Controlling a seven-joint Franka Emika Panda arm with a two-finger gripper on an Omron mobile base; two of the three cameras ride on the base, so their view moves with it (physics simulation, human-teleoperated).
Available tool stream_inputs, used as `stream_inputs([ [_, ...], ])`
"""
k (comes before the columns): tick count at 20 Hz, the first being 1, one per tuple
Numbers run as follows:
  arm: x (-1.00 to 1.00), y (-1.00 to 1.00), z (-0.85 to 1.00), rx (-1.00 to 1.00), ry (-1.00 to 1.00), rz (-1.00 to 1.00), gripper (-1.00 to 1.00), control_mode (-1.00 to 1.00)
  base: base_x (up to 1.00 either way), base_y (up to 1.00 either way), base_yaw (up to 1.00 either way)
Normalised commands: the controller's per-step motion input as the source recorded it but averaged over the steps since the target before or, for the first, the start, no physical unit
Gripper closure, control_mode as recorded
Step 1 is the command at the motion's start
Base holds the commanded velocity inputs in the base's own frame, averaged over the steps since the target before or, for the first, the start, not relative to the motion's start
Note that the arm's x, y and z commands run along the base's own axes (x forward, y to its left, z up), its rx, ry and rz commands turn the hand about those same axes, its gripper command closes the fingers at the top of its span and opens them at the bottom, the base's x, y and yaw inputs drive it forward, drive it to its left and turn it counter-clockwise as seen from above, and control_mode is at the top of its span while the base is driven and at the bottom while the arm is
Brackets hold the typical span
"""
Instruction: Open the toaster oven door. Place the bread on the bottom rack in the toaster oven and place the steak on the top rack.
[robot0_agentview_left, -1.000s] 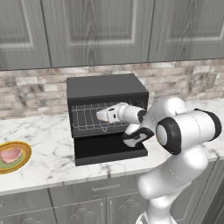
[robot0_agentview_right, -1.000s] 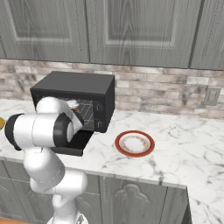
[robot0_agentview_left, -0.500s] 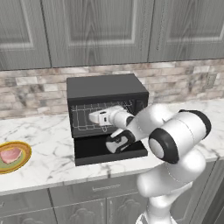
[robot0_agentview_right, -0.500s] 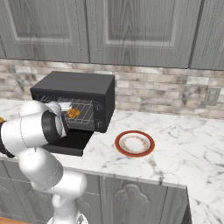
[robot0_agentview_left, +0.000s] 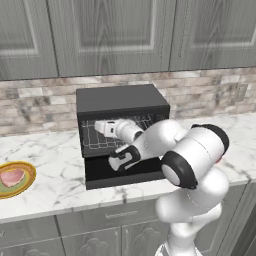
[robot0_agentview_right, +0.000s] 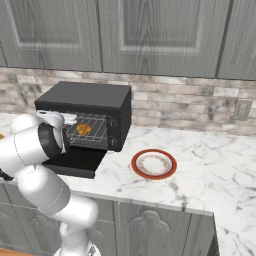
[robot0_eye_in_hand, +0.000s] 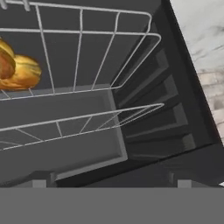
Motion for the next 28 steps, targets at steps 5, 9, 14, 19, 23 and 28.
stream_inputs([
  [5,0.36,-0.33,-0.84,0.02,-0.27,0.00,-1.00,-1.00,0.00,0.00,0.00],
  [9,0.42,-0.37,-0.99,0.00,-0.25,0.00,-1.00,-1.00,0.00,0.00,0.00],
  [14,0.55,-0.15,-0.92,0.00,-0.27,0.00,-1.00,-1.00,0.00,0.00,0.00],
  [19,0.50,-0.01,-1.00,0.00,-0.19,0.01,-1.00,-1.00,0.00,0.00,0.00],
  [23,0.36,-0.02,-1.00,0.00,-0.06,0.01,-1.00,-1.00,0.00,0.00,0.00],
  [28,-0.16,-0.02,-1.00,0.00,0.05,0.00,-1.00,-1.00,0.00,0.00,0.00],
])
